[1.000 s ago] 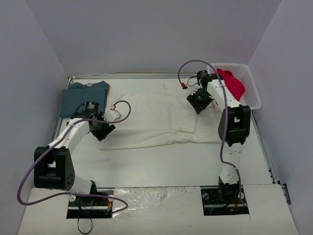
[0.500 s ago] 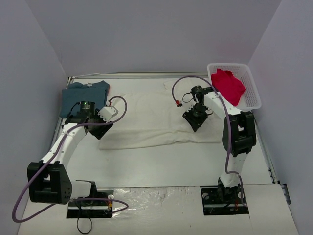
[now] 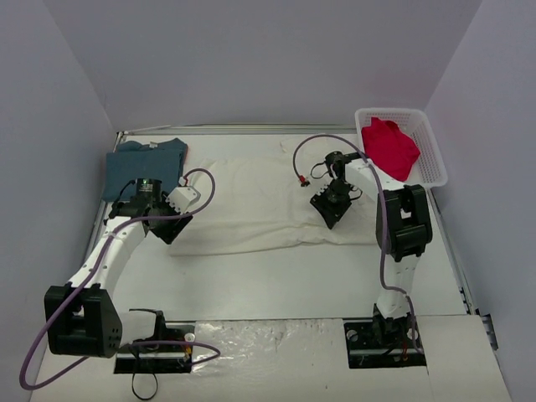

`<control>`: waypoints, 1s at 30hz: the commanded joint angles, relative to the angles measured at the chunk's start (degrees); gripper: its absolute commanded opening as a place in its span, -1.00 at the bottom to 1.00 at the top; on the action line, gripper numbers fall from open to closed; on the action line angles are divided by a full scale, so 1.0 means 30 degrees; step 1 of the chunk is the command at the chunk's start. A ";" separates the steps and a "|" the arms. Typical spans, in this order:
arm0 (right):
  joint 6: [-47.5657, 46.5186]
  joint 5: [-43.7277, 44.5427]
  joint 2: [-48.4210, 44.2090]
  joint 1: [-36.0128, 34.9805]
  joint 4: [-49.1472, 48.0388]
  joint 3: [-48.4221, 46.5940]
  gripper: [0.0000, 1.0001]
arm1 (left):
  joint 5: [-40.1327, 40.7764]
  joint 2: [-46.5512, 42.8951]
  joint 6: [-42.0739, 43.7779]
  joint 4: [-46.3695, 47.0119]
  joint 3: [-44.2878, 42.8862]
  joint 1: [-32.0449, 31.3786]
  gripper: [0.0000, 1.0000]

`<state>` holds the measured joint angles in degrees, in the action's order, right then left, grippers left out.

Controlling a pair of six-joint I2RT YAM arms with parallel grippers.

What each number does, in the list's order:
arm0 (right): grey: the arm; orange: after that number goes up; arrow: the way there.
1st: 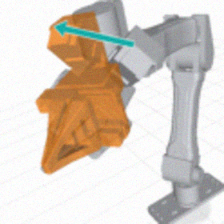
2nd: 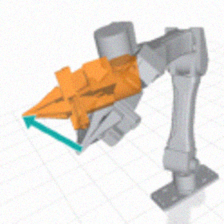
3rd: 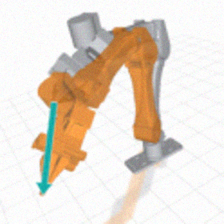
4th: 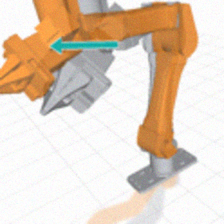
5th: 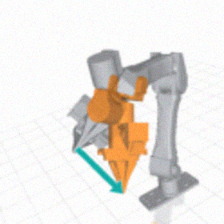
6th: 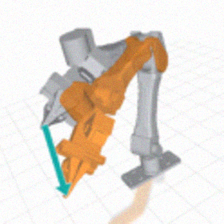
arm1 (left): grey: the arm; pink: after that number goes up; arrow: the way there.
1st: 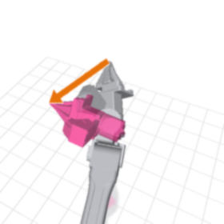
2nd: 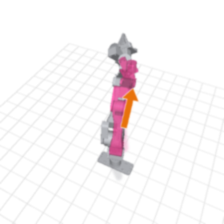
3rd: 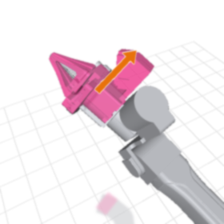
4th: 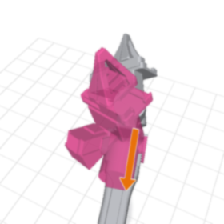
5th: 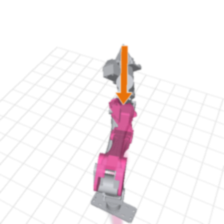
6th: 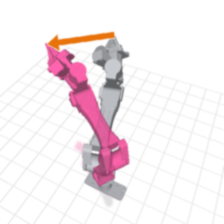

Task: Fold and stack the t-shirts
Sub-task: Fold the flattened tshirt in 1/3 of the way

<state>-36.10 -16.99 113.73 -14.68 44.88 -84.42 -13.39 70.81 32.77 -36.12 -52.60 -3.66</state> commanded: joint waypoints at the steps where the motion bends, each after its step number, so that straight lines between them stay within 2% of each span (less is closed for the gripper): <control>1: -0.0214 -0.0604 0.0672 -0.0088 0.0361 -0.0159 -0.23 | 0.0243 -0.0399 -0.0290 -0.0207 0.0043 0.0107 0.11; 6: -0.0214 -0.0605 0.1404 -0.0176 0.0303 -0.0482 -0.21 | 0.0244 -0.0136 -0.0319 -0.0119 0.0072 0.0078 0.11; 9: -0.0126 -0.0459 0.1494 -0.0205 0.0156 -0.0512 -0.31 | 0.0273 0.0011 -0.0319 -0.0031 0.0101 0.0107 0.11; 12: -0.0010 -0.0254 0.1231 -0.0205 0.0156 -0.0570 -0.52 | 0.0302 0.0070 -0.0319 -0.0002 0.0130 0.0107 0.11; 15: 0.0166 0.0067 0.0704 -0.0205 0.0214 -0.0775 -0.56 | 0.0273 0.0099 -0.0319 0.0057 0.0160 0.0107 0.11; 19: 0.0401 0.0391 0.0088 -0.0234 0.0302 -0.1214 -0.83 | 0.0244 0.0129 -0.0349 0.0057 0.0218 0.0078 0.11; 20: 0.0488 0.0449 0.0000 -0.0264 0.0332 -0.1331 -0.98 | 0.0186 0.0129 -0.0320 0.0057 0.0247 0.0107 0.11; 30: 0.0870 0.0918 0.0467 -0.0848 0.1502 -0.4229 -1.00 | 0.0127 -0.0135 -0.0290 0.0116 0.0453 0.0078 0.11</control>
<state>-34.35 -15.31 117.16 -16.25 45.30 -93.51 -13.19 71.46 32.49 -35.83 -51.53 -3.66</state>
